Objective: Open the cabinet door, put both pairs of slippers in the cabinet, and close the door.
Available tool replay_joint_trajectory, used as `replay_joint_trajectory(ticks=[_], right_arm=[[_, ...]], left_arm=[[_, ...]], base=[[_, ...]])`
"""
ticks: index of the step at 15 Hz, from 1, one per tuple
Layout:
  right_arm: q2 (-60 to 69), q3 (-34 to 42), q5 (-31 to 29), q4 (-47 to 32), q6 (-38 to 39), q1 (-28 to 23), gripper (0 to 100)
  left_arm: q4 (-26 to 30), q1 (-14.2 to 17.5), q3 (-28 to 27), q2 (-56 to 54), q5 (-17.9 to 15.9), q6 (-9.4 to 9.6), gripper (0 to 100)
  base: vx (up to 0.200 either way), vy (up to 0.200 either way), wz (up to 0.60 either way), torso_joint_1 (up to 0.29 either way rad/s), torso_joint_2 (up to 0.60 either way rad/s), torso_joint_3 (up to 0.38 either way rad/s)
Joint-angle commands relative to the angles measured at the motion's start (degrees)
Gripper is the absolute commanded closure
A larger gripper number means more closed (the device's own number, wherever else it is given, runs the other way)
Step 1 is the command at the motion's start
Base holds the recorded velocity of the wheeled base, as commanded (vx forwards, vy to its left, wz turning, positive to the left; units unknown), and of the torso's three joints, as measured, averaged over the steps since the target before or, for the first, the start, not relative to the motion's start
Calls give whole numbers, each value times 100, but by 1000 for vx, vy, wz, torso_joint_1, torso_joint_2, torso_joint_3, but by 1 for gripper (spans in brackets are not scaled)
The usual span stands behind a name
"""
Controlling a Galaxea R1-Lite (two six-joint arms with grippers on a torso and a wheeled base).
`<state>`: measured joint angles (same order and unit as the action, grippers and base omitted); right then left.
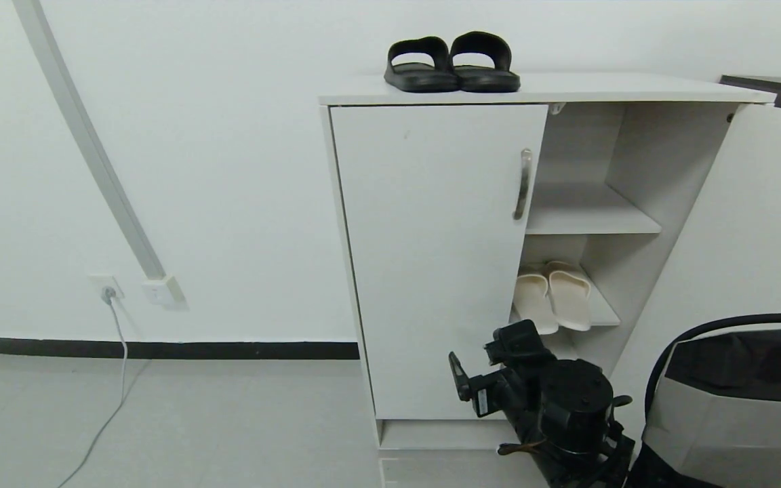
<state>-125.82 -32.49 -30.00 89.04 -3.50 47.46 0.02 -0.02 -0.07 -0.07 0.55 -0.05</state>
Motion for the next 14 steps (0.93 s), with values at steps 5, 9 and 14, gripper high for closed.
replay_joint_trajectory(ticks=[5, 9, 14], right_arm=[[277, 32, 152, -300, 42, 0, 0], [260, 32, 232, -115, 33, 9, 0], [242, 14, 240, -9, 25, 18, 0]], left_arm=[[6, 2, 7, 7, 15, -21, 100], [6, 2, -1, 7, 15, -21, 100], [6, 2, 7, 7, 15, -21, 100]], base=[[0, 0, 0, 0, 0, 0], [0, 0, 0, 0, 0, 0], [0, 0, 0, 0, 0, 0]])
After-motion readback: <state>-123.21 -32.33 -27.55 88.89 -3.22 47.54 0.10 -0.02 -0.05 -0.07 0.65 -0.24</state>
